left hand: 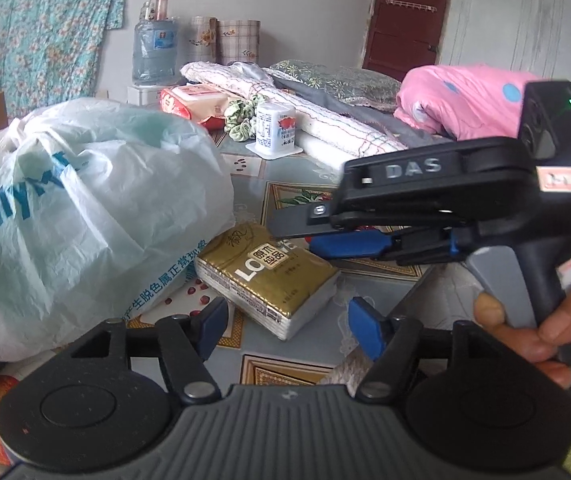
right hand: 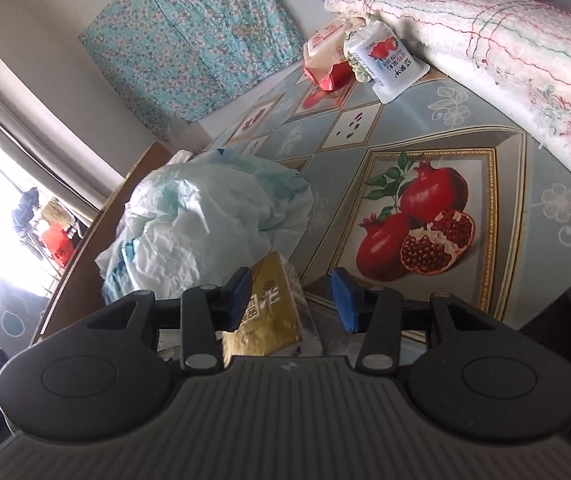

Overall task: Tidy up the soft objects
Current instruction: 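Lift the gold paper package with the right gripper and carry it toward the box, then lower the gold package into the cardboard box and open the right gripper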

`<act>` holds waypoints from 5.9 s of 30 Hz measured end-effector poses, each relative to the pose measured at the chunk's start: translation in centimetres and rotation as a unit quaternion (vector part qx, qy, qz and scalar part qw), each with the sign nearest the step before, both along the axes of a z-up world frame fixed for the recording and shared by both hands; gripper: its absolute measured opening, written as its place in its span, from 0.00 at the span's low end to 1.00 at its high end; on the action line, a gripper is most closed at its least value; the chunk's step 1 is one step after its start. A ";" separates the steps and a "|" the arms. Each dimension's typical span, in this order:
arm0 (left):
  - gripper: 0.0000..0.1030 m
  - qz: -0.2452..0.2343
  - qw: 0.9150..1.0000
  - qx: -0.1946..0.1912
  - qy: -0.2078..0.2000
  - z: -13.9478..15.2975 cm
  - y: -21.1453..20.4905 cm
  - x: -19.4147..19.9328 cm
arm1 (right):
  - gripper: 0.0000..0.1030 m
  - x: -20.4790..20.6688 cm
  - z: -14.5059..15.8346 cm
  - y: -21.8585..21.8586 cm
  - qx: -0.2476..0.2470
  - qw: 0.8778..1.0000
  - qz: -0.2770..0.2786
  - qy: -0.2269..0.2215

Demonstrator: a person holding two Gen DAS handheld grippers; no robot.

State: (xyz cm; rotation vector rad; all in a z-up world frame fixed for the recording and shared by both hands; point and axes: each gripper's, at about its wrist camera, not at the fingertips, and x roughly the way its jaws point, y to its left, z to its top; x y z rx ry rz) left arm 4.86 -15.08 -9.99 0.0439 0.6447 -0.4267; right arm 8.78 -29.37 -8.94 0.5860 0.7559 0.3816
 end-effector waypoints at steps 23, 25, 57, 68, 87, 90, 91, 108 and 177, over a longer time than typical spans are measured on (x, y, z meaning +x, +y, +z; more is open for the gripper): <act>0.61 0.006 0.999 0.023 -0.025 -0.5 -0.2 0.8 | 0.40 -1.4 0.7 3.2 -0.069 0.997 0.029 -0.030; 0.61 0.006 0.999 0.023 -0.025 -0.5 -0.2 0.8 | 0.40 -1.5 0.8 3.2 -0.068 0.997 0.028 -0.028; 0.67 0.011 1.000 0.018 -0.022 -0.8 -0.1 0.6 | 0.42 -1.7 0.2 2.9 -0.047 0.998 0.030 -0.017; 0.67 0.005 0.999 0.020 -0.026 -0.2 -0.1 -0.2 | 0.42 -2.4 0.7 2.9 -0.048 0.998 0.027 -0.018; 0.67 0.003 0.999 0.019 -0.041 0.8 0.2 -1.8 | 0.43 -4.0 1.8 2.8 -0.047 0.998 0.026 -0.030; 0.67 0.002 0.999 0.019 -0.044 1.0 0.4 -2.1 | 0.44 -4.2 2.0 2.8 -0.046 0.998 0.025 -0.032; 0.67 0.003 0.999 0.019 -0.045 1.0 0.5 -2.2 | 0.44 -4.4 2.0 2.9 -0.046 0.998 0.025 -0.033; 0.67 0.062 0.989 0.036 -0.127 7.2 4.0 -6.5 | 0.45 -5.9 9.3 8.0 -0.037 0.988 0.099 -0.114; 0.77 0.265 0.951 0.019 0.157 11.5 33.5 -1.0 | 0.67 12.3 8.7 41.3 -0.002 0.893 0.410 0.186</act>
